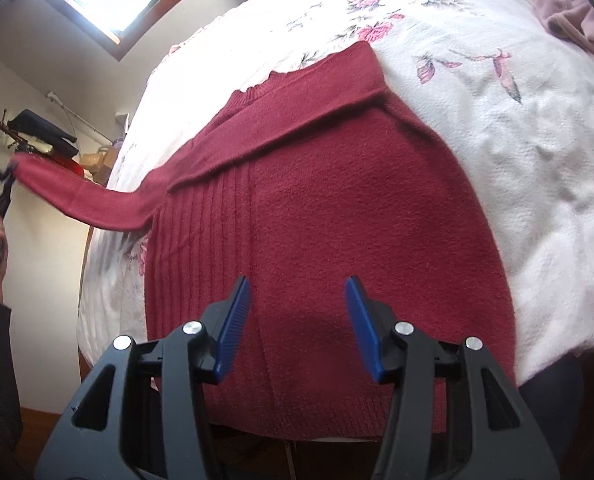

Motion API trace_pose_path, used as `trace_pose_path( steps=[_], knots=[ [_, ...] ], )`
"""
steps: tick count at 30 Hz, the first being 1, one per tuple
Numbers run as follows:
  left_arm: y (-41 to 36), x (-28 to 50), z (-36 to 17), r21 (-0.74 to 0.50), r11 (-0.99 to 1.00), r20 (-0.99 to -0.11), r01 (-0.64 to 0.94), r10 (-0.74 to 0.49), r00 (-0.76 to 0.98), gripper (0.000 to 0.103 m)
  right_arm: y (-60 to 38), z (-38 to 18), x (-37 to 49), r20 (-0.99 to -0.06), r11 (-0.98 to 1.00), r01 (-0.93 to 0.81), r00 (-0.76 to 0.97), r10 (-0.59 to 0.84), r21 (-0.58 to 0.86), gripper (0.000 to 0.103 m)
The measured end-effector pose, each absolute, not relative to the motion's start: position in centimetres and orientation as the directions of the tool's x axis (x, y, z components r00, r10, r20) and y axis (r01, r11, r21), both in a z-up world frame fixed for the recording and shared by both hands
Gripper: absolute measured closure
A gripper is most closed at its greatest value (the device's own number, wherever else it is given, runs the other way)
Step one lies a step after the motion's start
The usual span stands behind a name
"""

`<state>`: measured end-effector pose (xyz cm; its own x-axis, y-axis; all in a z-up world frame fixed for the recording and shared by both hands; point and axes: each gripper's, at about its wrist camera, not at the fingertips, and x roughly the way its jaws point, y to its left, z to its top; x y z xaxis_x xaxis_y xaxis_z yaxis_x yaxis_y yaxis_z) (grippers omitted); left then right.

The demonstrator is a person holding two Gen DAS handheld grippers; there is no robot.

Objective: Fold small clothes
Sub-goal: 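Grasp the other sleeve cuff with the left tool and lift it, then fold the held sleeve across the sweater body with the left tool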

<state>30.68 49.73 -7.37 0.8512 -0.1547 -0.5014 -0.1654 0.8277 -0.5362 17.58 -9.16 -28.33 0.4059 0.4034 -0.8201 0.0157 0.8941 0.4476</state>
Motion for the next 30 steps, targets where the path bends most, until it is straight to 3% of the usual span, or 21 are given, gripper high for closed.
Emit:
trace_pose_path(
  steps=[9, 18, 20, 25, 30],
  knots=[
    [31.8, 39.5, -13.2, -0.367, 0.93, -0.636, 0.032, -0.276, 0.72, 0.092, -12.9, -28.1, 18.0, -0.797, 0.869, 0.068, 0.438, 0.415, 0.49, 0.053],
    [18.7, 43.0, -26.3, -0.286, 0.945, -0.788, 0.161, -0.328, 0.522, 0.091, -14.3, -29.1, 20.9, -0.809, 0.872, 0.077, 0.421, 0.41, 0.483, 0.053],
    [16.8, 43.3, -29.3, -0.273, 0.946, -0.82, 0.177, -0.325, 0.472, 0.087, -14.1, -29.2, 22.3, -0.81, 0.872, 0.071, 0.415, 0.415, 0.484, 0.053],
    [19.6, 41.9, -32.1, -0.375, 0.921, -0.829, 0.101, -0.382, 0.408, 0.058, -13.0, -29.6, 28.2, -0.789, 0.832, 0.067, 0.368, 0.492, 0.551, 0.044],
    [26.3, 35.3, -31.4, -0.49, 0.871, -0.788, -0.038, -0.423, 0.448, 0.052, -9.6, -31.8, 38.0, -0.738, 0.758, 0.055, 0.284, 0.612, 0.65, 0.043]
  ],
)
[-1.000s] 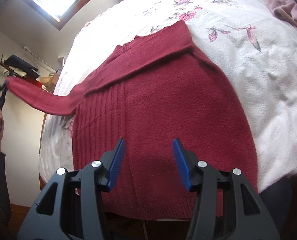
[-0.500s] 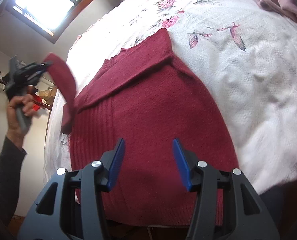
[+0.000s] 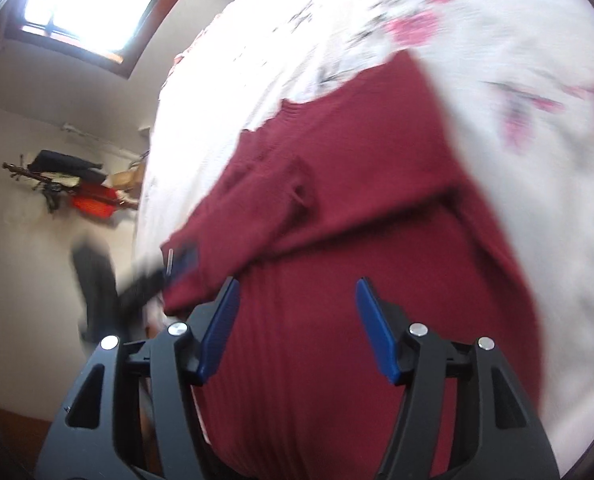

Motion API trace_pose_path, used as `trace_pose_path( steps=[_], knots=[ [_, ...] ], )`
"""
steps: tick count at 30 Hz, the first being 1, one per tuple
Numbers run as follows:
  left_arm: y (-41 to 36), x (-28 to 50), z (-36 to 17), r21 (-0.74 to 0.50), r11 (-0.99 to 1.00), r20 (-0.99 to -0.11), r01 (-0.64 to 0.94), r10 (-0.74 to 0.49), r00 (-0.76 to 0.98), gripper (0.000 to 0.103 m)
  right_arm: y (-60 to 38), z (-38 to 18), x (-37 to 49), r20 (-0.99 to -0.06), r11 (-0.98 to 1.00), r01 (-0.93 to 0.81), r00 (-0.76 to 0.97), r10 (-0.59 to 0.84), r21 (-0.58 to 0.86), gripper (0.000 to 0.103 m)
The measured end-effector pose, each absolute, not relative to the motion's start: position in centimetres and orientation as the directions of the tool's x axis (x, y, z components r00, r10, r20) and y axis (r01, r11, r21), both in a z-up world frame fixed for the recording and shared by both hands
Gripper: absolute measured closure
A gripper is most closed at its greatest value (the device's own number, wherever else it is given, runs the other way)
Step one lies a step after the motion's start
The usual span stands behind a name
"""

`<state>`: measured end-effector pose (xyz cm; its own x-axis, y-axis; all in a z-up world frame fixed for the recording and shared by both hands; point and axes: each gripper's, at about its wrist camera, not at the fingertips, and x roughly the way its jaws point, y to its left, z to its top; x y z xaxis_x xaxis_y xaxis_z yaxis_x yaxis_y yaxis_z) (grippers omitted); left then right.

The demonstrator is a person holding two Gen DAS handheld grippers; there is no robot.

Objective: Fold small clothes
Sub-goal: 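Fold the held sleeve across the sweater body with the left tool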

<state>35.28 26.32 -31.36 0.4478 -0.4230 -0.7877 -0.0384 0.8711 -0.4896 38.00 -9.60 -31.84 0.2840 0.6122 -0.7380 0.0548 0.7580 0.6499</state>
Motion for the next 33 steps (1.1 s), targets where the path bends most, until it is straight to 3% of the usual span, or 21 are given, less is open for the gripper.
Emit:
trace_pose_path(
  steps=[2, 3, 7, 12, 16, 23, 28, 33],
  knots=[
    [28.1, 31.3, -31.4, -0.499, 0.863, -0.784, -0.072, -0.415, 0.462, 0.047, -7.8, -33.8, 42.0, -0.723, 0.728, 0.075, 0.229, 0.652, 0.681, 0.044],
    [28.6, 29.7, -31.8, -0.51, 0.856, -0.781, -0.086, -0.419, 0.463, 0.044, -7.1, -34.9, 43.5, -0.72, 0.718, 0.095, 0.203, 0.664, 0.689, 0.05],
    [30.6, 23.0, -33.7, -0.564, 0.811, -0.775, -0.156, -0.455, 0.438, 0.044, -5.3, -39.3, 48.2, -0.778, 0.752, 0.206, 0.109, 0.618, 0.626, 0.054],
    [31.5, 18.2, -36.5, -0.632, 0.742, -0.756, -0.223, -0.528, 0.387, 0.043, -3.9, -40.2, 48.9, -0.804, 0.781, 0.205, 0.061, 0.591, 0.589, 0.056],
    [32.1, 17.3, -38.2, -0.656, 0.704, -0.747, -0.274, -0.552, 0.371, 0.043, -2.9, -39.4, 49.5, -0.797, 0.779, 0.181, 0.049, 0.602, 0.6, 0.093],
    [32.5, 16.3, -38.9, -0.659, 0.69, -0.747, -0.299, -0.553, 0.37, 0.043, -2.1, -29.4, 49.9, -0.753, 0.77, 0.021, 0.223, 0.619, 0.638, 0.096],
    [32.5, 16.0, -38.9, -0.649, 0.694, -0.756, -0.311, -0.545, 0.363, 0.043, -5.1, -20.4, 48.2, -0.715, 0.819, -0.112, 0.43, 0.551, 0.563, 0.096],
    [32.1, 16.6, -37.8, -0.642, 0.702, -0.762, -0.308, -0.54, 0.357, 0.043, -10.0, -19.6, 47.3, -0.723, 0.863, -0.098, 0.504, 0.473, 0.495, 0.096]
  ],
)
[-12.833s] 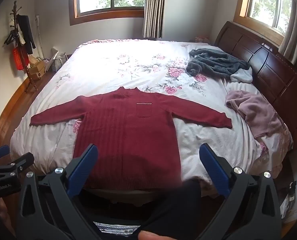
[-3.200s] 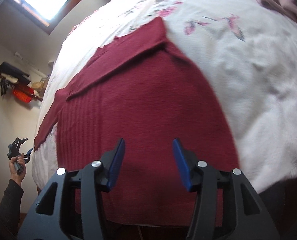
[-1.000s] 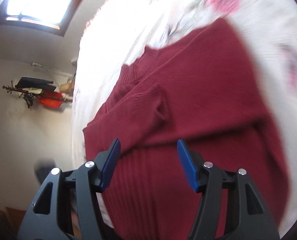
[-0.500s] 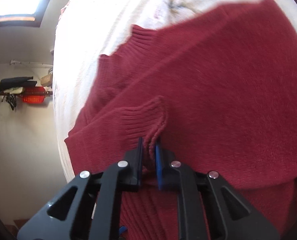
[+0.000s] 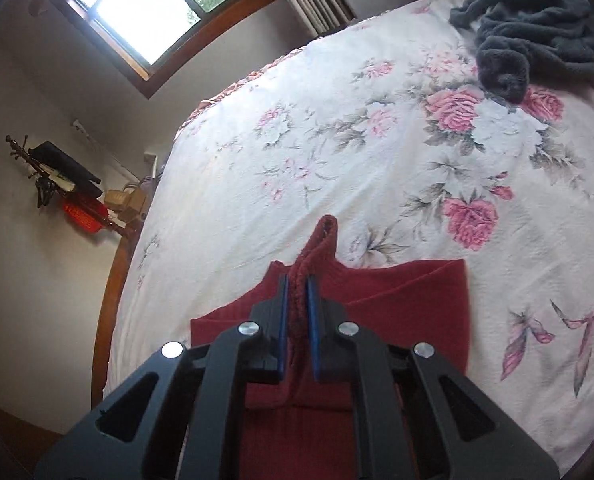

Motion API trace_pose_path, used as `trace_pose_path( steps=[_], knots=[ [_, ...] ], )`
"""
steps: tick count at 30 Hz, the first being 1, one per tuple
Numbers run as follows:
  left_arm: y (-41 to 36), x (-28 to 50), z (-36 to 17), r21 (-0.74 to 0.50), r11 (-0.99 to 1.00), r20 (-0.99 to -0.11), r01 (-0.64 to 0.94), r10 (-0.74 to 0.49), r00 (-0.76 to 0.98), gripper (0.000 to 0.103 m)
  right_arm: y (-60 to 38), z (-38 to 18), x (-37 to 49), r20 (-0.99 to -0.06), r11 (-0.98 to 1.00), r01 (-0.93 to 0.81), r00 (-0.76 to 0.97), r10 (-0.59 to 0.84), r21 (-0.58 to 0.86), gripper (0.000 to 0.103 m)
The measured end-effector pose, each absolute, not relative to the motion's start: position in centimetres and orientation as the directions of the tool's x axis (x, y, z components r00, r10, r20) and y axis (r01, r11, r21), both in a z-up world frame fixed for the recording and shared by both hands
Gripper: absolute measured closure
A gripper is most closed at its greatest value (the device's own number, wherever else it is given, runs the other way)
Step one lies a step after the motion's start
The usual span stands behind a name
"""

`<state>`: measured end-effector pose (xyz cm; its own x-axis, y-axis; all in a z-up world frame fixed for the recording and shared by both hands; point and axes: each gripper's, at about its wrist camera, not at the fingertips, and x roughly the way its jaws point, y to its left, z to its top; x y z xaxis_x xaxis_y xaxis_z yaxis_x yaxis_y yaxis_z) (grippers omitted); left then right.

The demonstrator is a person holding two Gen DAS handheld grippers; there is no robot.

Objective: Fold small clothes
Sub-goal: 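Fold the held sleeve across the sweater body with the left tool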

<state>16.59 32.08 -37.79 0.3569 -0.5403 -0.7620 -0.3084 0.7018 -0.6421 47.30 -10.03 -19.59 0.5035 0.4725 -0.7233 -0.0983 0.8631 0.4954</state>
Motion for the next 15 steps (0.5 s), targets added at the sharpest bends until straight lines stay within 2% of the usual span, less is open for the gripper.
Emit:
trace_pose_path(
  steps=[8, 15],
  knots=[
    [32.8, 19.2, -34.3, -0.646, 0.717, -0.746, -0.261, -0.519, 0.417, 0.044, -14.8, -29.2, 46.6, -0.784, 0.872, 0.016, 0.445, 0.433, 0.49, 0.096],
    [34.1, 24.7, -32.7, -0.612, 0.758, -0.755, -0.228, -0.473, 0.455, 0.045, -16.7, -34.5, 46.8, -0.791, 0.848, 0.039, 0.387, 0.475, 0.529, 0.096]
  ],
)
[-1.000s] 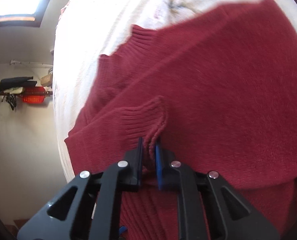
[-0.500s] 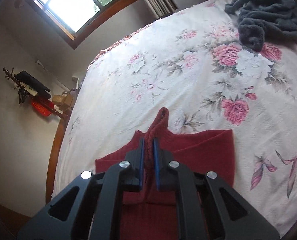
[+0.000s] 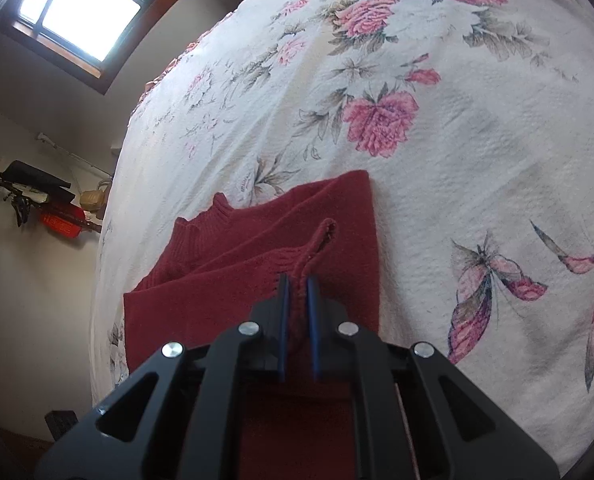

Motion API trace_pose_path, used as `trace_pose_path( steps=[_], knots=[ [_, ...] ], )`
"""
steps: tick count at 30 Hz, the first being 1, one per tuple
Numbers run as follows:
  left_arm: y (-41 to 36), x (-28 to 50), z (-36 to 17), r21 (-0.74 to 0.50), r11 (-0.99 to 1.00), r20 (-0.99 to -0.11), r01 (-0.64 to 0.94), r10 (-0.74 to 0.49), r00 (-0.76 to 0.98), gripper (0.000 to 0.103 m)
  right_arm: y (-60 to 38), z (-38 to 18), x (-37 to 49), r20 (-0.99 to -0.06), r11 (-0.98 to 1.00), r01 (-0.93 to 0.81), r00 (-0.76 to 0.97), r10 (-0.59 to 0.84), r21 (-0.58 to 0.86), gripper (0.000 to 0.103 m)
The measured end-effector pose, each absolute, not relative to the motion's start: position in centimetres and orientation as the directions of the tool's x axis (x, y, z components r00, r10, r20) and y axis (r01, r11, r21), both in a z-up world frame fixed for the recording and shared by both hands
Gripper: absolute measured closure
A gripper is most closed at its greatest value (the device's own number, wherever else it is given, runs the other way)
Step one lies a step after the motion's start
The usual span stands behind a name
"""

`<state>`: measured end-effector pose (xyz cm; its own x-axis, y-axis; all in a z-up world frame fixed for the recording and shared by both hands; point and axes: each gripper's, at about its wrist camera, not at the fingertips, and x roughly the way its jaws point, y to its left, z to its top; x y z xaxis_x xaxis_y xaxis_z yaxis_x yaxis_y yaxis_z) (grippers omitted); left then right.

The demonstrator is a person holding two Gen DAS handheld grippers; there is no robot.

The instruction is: Fold small clothes

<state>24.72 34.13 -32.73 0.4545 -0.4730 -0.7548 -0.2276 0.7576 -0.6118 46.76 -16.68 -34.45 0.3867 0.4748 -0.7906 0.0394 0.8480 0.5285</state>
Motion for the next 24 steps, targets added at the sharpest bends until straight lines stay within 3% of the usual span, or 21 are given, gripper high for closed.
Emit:
trace_pose_path(
  steps=[7, 13, 14, 16, 18, 22, 23, 24],
  knots=[
    [35.0, 33.7, -31.1, -0.589, 0.794, -0.746, -0.152, -0.461, 0.481, 0.044, -18.1, -38.6, 46.9, -0.811, 0.84, 0.019, 0.277, 0.516, 0.541, 0.089],
    [36.0, 41.8, -35.1, -0.521, 0.838, -0.81, -0.165, -0.423, 0.406, 0.046, -21.6, -36.4, 47.0, -0.71, 0.745, 0.063, 0.368, 0.601, 0.664, 0.088],
    [36.2, 42.3, -36.2, -0.505, 0.843, -0.826, -0.184, -0.411, 0.385, 0.05, -21.5, -36.1, 47.3, -0.694, 0.731, 0.056, 0.368, 0.618, 0.68, 0.088],
    [37.3, 43.0, -38.1, -0.46, 0.857, -0.86, -0.232, -0.364, 0.359, 0.08, -20.7, -35.9, 47.8, -0.682, 0.721, 0.032, 0.355, 0.639, 0.692, 0.088],
    [38.4, 43.1, -38.6, -0.471, 0.842, -0.857, -0.264, -0.365, 0.363, 0.088, -19.6, -36.5, 48.4, -0.692, 0.728, 0.012, 0.325, 0.645, 0.685, 0.088],
    [40.0, 41.7, -38.2, -0.502, 0.808, -0.844, -0.308, -0.379, 0.38, 0.09, -18.4, -39.6, 48.7, -0.746, 0.766, 0.024, 0.248, 0.618, 0.642, 0.092],
    [39.9, 41.2, -37.3, -0.527, 0.796, -0.826, -0.297, -0.398, 0.399, 0.086, -18.5, -39.6, 48.6, -0.744, 0.765, 0.025, 0.252, 0.618, 0.644, 0.092],
    [39.7, 40.5, -36.3, -0.551, 0.79, -0.805, -0.269, -0.418, 0.42, 0.074, -18.6, -39.1, 48.2, -0.723, 0.746, 0.023, 0.268, 0.636, 0.665, 0.089]
  ],
)
